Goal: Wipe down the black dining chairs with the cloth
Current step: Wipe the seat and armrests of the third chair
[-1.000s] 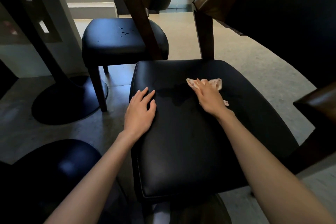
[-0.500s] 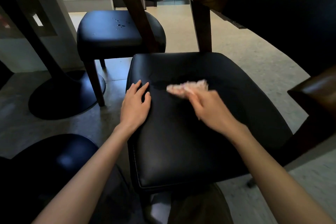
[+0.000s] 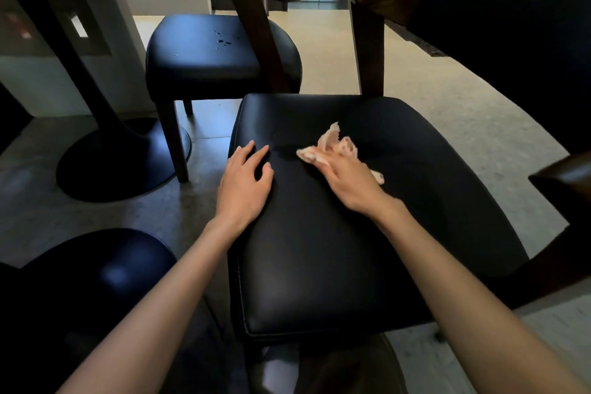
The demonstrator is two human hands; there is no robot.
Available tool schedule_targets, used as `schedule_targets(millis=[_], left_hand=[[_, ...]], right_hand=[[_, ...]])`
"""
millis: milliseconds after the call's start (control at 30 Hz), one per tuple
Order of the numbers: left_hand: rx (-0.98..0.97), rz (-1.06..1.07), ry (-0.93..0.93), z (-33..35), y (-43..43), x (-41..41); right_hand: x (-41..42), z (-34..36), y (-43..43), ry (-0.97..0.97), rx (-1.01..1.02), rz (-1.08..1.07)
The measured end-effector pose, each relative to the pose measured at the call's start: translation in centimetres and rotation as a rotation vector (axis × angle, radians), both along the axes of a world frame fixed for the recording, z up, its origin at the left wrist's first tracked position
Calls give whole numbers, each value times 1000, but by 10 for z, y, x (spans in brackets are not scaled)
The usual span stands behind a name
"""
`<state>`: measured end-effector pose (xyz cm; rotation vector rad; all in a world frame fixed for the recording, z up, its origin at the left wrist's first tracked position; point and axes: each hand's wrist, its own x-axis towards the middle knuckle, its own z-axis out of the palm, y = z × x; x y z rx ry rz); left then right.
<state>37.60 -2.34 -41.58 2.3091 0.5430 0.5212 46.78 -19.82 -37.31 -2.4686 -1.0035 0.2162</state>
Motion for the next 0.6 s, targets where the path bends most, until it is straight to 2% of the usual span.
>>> schedule_targets(millis=[167, 267, 333, 433, 533, 600], left_hand=[[2, 4, 10, 1, 0, 0], [-5, -1, 7, 1, -1, 0], [-10, 14, -6, 1, -1, -1], [-46, 91, -25, -2, 0, -5], [-79, 137, -36, -4, 0, -6], [-83, 147, -51, -4, 2, -4]], right_hand=[[-52, 4, -33, 20, -4, 23], [-60, 11, -43, -116, -37, 26], [-52, 18, -37, -233, 97, -84], [-18, 27, -10, -274, 265, -177], [30, 30, 32, -180, 183, -77], [54, 16, 58, -134, -14, -20]])
